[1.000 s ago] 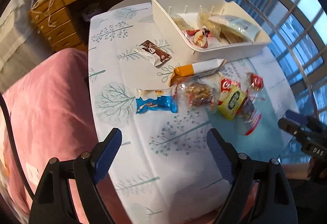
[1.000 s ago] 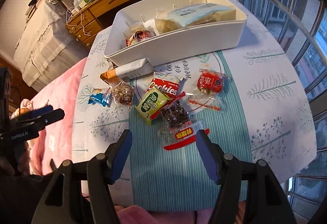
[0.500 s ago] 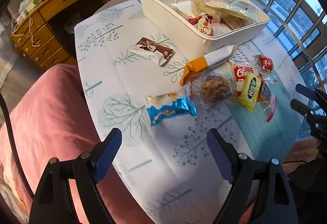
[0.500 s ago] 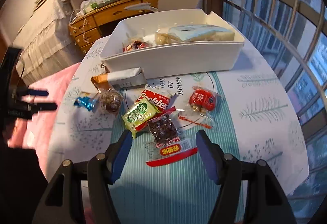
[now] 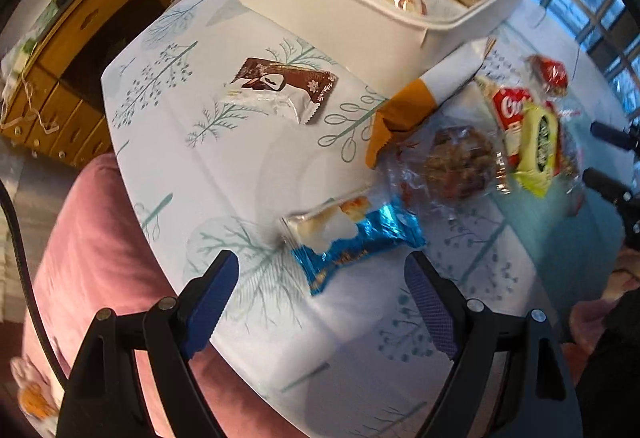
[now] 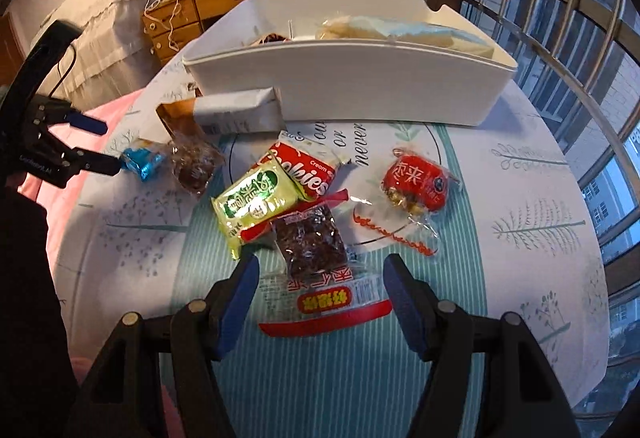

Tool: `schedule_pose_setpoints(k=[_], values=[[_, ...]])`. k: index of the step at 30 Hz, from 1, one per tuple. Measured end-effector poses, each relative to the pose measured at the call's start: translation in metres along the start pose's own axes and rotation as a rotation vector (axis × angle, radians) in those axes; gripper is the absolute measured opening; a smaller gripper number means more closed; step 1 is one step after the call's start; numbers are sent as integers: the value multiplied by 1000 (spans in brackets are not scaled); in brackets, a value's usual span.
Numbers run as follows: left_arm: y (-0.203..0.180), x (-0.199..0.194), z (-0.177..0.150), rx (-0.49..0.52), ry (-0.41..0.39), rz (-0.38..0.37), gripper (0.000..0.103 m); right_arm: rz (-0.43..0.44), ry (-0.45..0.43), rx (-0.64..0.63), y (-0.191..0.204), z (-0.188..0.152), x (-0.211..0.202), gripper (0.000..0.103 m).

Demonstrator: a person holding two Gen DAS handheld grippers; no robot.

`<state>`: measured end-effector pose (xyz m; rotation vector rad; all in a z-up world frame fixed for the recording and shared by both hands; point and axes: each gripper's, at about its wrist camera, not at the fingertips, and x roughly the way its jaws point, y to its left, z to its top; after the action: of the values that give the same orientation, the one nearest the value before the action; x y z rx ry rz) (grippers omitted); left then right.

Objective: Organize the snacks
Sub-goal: 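Grasp the blue wafer bar with the left tool while the right tool grasps the dark candy bag, then carry both held snacks into the white tray and open both tools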

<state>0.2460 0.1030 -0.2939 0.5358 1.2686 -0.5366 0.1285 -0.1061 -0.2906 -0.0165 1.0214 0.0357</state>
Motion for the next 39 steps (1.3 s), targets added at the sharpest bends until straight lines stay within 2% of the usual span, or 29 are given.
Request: schedule_pose_setpoints(k=[5, 11, 14, 16, 19, 21, 24, 26, 32, 39], values=[[-2, 15, 6, 70, 38, 11, 84, 7, 10, -52, 4, 4, 9, 65], [0, 29, 14, 93, 66, -13, 84, 13, 26, -66, 5, 7, 19, 64], [3, 37, 18, 94, 74, -21, 84, 23, 39, -61, 4, 9, 24, 60], [5, 38, 21, 89, 69, -35, 80, 27, 46, -65, 4, 9, 26, 55], [5, 39, 24, 85, 69, -62, 69, 33, 56, -68, 5, 9, 29, 47], [5, 38, 24, 83, 64, -81, 59, 32, 56, -74, 6, 10, 29, 46], [5, 38, 24, 70, 52, -102, 49, 35, 57, -84, 6, 12, 31, 45], [6, 37, 23, 51, 45, -104, 46, 39, 58, -84, 5, 13, 32, 44], [-2, 36, 20, 22, 13, -107, 27, 44, 68, -90, 7, 17, 33, 42], [-12, 29, 12, -39, 12, -116, 24, 63, 91, -64, 6, 21, 34, 41]])
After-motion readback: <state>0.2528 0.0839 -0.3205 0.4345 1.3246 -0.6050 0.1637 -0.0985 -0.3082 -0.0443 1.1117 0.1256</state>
